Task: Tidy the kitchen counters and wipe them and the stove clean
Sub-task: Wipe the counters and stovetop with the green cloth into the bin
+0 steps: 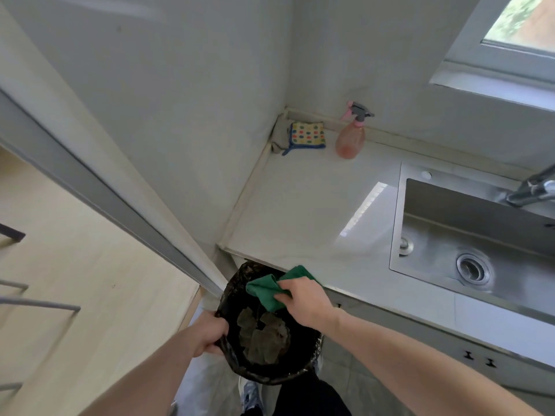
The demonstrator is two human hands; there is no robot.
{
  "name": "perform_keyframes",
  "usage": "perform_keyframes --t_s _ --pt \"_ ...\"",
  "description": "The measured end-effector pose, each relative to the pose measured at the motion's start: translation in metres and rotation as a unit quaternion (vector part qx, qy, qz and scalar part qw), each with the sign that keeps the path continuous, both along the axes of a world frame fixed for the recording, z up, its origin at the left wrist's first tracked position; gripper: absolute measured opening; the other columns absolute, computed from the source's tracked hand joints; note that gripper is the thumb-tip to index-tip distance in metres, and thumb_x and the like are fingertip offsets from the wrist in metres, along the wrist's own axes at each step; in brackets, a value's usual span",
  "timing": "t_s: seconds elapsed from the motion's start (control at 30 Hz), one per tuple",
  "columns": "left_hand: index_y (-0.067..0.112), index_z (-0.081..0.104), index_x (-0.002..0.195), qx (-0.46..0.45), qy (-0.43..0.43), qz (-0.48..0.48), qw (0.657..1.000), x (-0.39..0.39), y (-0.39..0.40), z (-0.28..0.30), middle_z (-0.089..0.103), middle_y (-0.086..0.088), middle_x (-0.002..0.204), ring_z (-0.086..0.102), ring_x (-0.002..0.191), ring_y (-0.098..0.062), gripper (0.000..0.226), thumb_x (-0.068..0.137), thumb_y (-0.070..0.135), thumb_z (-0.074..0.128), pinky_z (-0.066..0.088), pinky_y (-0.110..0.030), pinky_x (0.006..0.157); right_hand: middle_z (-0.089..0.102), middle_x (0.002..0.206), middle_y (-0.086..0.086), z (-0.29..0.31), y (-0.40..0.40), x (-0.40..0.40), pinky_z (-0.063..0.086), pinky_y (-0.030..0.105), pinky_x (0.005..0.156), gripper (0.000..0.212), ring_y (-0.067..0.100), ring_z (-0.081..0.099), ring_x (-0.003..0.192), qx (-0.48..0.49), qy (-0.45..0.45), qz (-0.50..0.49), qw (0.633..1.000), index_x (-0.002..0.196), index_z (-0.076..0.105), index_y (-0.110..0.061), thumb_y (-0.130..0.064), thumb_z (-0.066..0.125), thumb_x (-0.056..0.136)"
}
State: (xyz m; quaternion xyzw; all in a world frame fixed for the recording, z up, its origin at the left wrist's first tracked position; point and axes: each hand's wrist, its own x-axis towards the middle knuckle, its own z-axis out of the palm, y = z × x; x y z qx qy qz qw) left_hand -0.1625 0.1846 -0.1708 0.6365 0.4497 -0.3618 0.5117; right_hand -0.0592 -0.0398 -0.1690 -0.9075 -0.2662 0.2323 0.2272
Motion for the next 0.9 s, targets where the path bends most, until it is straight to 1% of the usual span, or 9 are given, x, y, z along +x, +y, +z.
perform_keyframes --t_s 0.07,0.17,0.27,0.33,0.43,0.53,0.6,0.7,0.9 --pt "0.002 0.065 0.110 0.006 -0.003 -0.002 1.000 0.001 0.002 0.002 0.072 -0.019 0.101 0.077 0.082 -0.036 0.034 0.083 -0.012 0.050 0.065 -0.049 0.072 0.075 0.103 -0.008 0.009 -0.008 -0.004 0.044 0.029 0.070 0.021 0.021 0.067 0.094 0.047 0.002 -0.035 0.998 0.115 0.070 -0.032 -0.035 0.054 0.101" --pt "0.006 0.064 0.097 0.010 -0.008 -0.005 1.000 0.002 0.002 0.006 0.073 -0.016 0.097 0.077 0.080 -0.035 0.027 0.083 -0.012 0.050 0.065 -0.048 0.072 0.074 0.091 -0.011 0.030 -0.026 0.010 0.048 0.031 0.066 0.018 0.018 0.066 0.082 0.110 -0.015 -0.163 0.980 0.109 0.071 -0.030 -0.034 0.056 0.101" --pt "0.007 0.063 0.095 0.011 -0.006 -0.002 1.000 0.003 0.002 0.007 0.073 -0.017 0.097 0.077 0.079 -0.035 0.027 0.082 -0.013 0.050 0.065 -0.048 0.071 0.072 0.083 -0.009 0.048 -0.052 0.044 0.058 0.042 0.066 0.019 0.018 0.068 0.072 0.167 -0.035 -0.264 0.949 0.105 0.069 -0.027 -0.039 0.055 0.100" --pt "0.006 0.063 0.097 0.011 -0.003 0.002 1.000 0.002 0.002 0.005 0.073 -0.018 0.098 0.077 0.078 -0.036 0.028 0.081 -0.013 0.049 0.065 -0.050 0.073 0.071 0.081 -0.005 0.058 -0.070 0.072 0.058 0.047 0.061 0.016 0.022 0.068 0.066 0.179 -0.060 -0.308 0.932 0.104 0.068 -0.027 -0.037 0.056 0.100" --pt "0.004 0.063 0.101 0.011 0.002 0.005 1.000 0.001 0.001 0.001 0.073 -0.019 0.098 0.077 0.077 -0.037 0.032 0.079 -0.013 0.048 0.065 -0.051 0.073 0.067 0.077 -0.001 0.068 -0.094 0.116 0.052 0.041 0.061 0.012 0.028 0.061 0.067 0.137 -0.140 -0.334 0.922 0.102 0.067 -0.022 -0.028 0.057 0.098" --pt "0.001 0.062 0.110 0.011 0.010 0.008 1.000 0.000 -0.001 -0.001 0.072 -0.022 0.100 0.077 0.076 -0.039 0.039 0.077 -0.013 0.047 0.065 -0.051 0.073 0.066 0.082 0.006 0.060 -0.113 0.158 0.041 0.036 0.061 0.015 0.030 0.050 0.071 0.053 -0.172 -0.343 0.922 0.104 0.066 -0.020 -0.018 0.053 0.097" --pt "0.000 0.061 0.115 0.012 0.014 0.006 1.000 0.000 -0.001 -0.004 0.072 -0.024 0.102 0.077 0.077 -0.039 0.042 0.077 -0.013 0.047 0.065 -0.050 0.071 0.068 0.088 0.008 0.049 -0.123 0.182 0.038 0.036 0.062 0.022 0.030 0.047 0.074 -0.002 -0.170 -0.350 0.921 0.105 0.066 -0.020 -0.012 0.049 0.094" --pt "-0.002 0.061 0.115 0.013 0.019 0.014 1.000 0.000 0.000 -0.010 0.073 -0.027 0.101 0.077 0.078 -0.041 0.041 0.078 -0.012 0.047 0.065 -0.051 0.071 0.060 0.085 0.004 0.041 -0.127 0.209 0.036 0.035 0.064 0.026 0.034 0.050 0.077 -0.043 -0.157 -0.352 0.922 0.100 0.063 -0.019 -0.005 0.044 0.089" --pt "-0.001 0.063 0.107 0.016 0.029 0.024 0.999 0.004 0.000 -0.013 0.074 -0.029 0.096 0.076 0.077 -0.043 0.035 0.078 -0.011 0.047 0.064 -0.051 0.072 0.061 0.083 0.007 0.018 -0.109 0.251 0.039 0.035 0.065 0.023 0.037 0.058 0.081 -0.053 -0.120 -0.318 0.939 0.101 0.066 -0.017 -0.007 0.046 0.094"
